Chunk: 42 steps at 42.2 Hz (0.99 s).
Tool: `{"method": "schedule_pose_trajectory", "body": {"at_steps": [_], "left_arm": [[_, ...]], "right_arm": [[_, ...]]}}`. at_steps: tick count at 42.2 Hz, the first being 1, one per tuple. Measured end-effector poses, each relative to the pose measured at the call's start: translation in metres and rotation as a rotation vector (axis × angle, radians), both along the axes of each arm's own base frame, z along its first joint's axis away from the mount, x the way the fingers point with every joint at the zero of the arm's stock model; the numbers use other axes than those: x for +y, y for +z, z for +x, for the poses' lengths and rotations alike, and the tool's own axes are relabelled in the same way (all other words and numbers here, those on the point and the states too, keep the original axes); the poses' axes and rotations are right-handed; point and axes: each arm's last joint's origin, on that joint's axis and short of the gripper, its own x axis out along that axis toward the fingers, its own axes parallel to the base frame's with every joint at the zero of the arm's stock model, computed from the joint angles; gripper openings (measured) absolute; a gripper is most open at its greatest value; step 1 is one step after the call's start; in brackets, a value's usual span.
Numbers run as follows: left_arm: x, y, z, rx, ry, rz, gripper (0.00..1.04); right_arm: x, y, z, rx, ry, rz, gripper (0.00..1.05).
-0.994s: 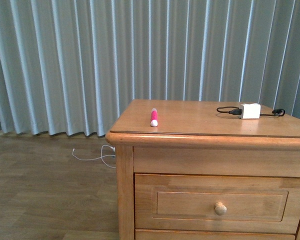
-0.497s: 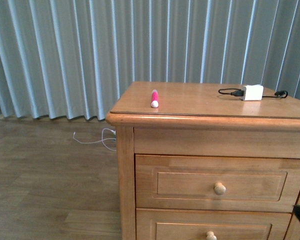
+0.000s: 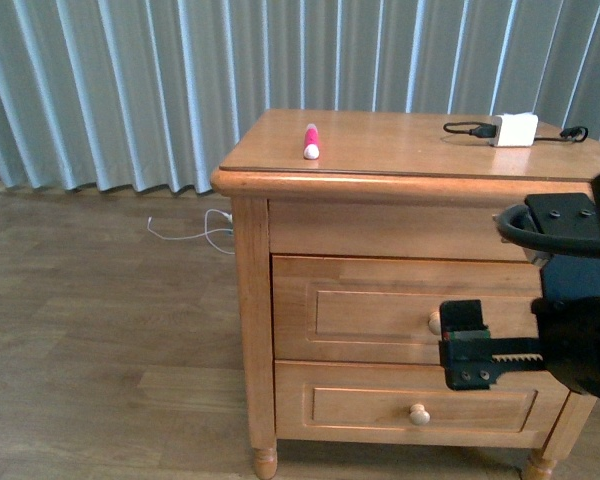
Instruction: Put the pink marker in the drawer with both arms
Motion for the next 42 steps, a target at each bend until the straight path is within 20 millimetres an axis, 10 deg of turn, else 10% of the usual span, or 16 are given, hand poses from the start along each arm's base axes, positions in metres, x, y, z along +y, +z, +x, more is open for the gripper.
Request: {"method": "schedule_pose_trajectory", "body": {"at_steps": [19,42], "left_arm": [[0.0,0.0,0.0,0.0,0.0,0.0,0.99],[0.0,0.0,0.0,0.0,0.0,0.0,0.99]], "right_arm": [[0.036,-0.037,0.077,-0.007,-0.049,0.004,0.96],[0.042,-0.048,0.094,-0.021,-0.056,0.011,0.91]]}}
